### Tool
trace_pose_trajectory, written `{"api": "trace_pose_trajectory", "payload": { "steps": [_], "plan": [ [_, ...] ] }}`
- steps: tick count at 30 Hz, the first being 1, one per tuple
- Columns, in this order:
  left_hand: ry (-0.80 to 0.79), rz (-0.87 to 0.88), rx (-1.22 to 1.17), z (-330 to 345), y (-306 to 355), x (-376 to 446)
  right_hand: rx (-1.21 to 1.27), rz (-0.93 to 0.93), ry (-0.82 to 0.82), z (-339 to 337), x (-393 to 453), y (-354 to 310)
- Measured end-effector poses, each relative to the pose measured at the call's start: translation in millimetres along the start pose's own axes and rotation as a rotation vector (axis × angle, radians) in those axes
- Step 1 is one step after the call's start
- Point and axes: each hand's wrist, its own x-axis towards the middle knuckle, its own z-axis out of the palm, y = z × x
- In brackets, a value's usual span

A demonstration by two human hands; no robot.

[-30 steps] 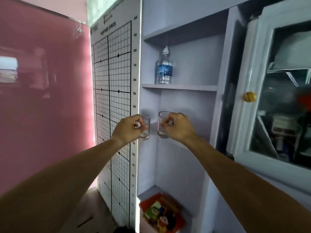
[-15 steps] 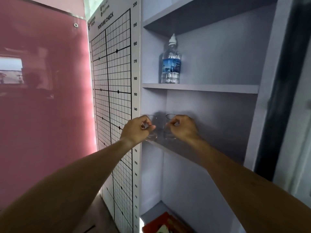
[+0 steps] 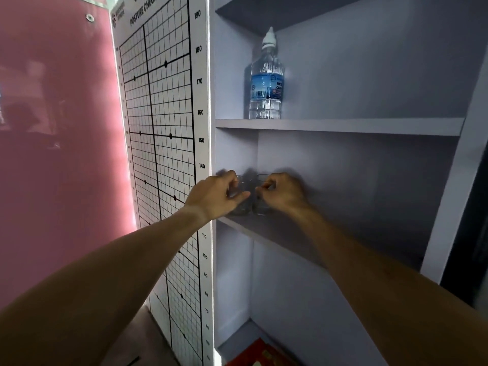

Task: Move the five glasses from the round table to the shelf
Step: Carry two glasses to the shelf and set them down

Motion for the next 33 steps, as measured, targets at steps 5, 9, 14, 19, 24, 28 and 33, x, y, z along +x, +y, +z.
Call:
{"api": "trace_pose_trajectory", "payload": {
  "steps": [5,9,14,19,24,28,33],
  "plan": [
    [0.070,-0.016,0.135,0.0,-5.5,6.1,0.036,0.011,0.018,2.9,7.1,-1.5],
    [0.086,-0.021,0.120,2.5,-8.1,8.1,-0.005,-0.014,0.094,4.6,10.8,-2.9],
    [0.101,-0.002,0.103,3.2,-5.8,7.7,0.016,-0.015,0.126,4.7,12.9,-1.7],
    [0.105,-0.023,0.093,2.9,-3.5,6.2,0.015,0.002,0.147,8.7,10.3,-0.4],
    [0.089,-0.033,0.076,-1.3,3.4,0.8,0.046,0.023,0.020,11.2,5.7,0.2],
    [0.050,-0.017,0.082,-1.5,8.2,-3.0,0.067,0.042,-0.016,5.6,-2.0,-0.5],
    [-0.003,-0.064,0.104,-6.4,9.8,-16.3,0.082,-0.007,-0.020,3.3,-16.7,-15.1]
  ]
}}
